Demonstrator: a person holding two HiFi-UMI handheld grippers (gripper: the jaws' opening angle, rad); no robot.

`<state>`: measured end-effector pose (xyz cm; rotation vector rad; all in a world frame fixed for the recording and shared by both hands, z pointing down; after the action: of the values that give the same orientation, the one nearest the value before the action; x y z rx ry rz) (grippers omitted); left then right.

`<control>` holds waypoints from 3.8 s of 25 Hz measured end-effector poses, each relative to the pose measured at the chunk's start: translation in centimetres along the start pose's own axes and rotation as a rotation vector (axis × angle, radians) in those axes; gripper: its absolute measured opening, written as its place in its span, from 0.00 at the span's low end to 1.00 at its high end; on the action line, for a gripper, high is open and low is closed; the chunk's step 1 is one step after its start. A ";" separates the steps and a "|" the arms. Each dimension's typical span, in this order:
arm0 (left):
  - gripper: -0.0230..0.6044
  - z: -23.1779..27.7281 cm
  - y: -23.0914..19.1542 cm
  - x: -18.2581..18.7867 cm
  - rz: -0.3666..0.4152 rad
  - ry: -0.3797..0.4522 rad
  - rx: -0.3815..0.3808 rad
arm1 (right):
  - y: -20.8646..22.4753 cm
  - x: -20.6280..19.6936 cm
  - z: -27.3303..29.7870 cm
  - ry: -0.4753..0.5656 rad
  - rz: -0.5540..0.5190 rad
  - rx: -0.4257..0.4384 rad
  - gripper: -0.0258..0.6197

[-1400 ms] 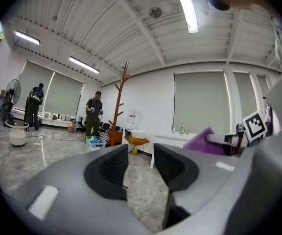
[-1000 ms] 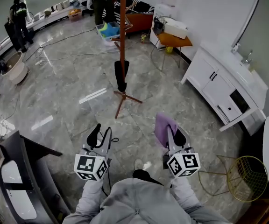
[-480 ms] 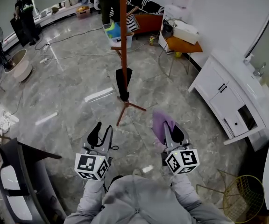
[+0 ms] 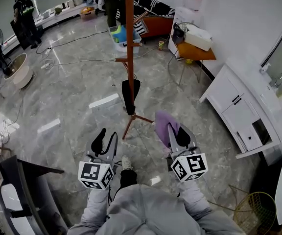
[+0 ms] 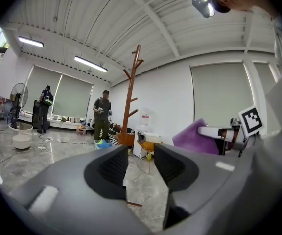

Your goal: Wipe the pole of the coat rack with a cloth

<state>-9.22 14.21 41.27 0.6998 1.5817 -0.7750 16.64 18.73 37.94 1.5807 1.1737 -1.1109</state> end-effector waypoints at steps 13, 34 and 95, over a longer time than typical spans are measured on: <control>0.31 13.8 -10.0 1.0 0.017 0.014 -0.109 | 2.0 2.7 17.1 0.135 -0.101 -0.052 0.14; 0.31 19.5 -20.5 0.3 -0.042 0.028 -0.072 | -3.3 12.1 38.2 0.326 -0.641 0.086 0.14; 0.31 16.9 -21.6 -1.2 -0.073 0.020 0.103 | -10.1 -4.8 41.5 -0.248 -0.762 0.406 0.14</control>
<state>-16.16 -12.28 42.98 0.7291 1.6017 -0.9110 -0.67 -20.04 31.35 1.2250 1.4854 -2.0813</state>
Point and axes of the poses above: the fingertips, and each gripper's own axes: z forward along the fingers, y to its right, x out of its top, the point moved 5 cm from there along -z, backward along the fingers, and after that the axes turned 11 degrees about y, right-handed, at the moved point
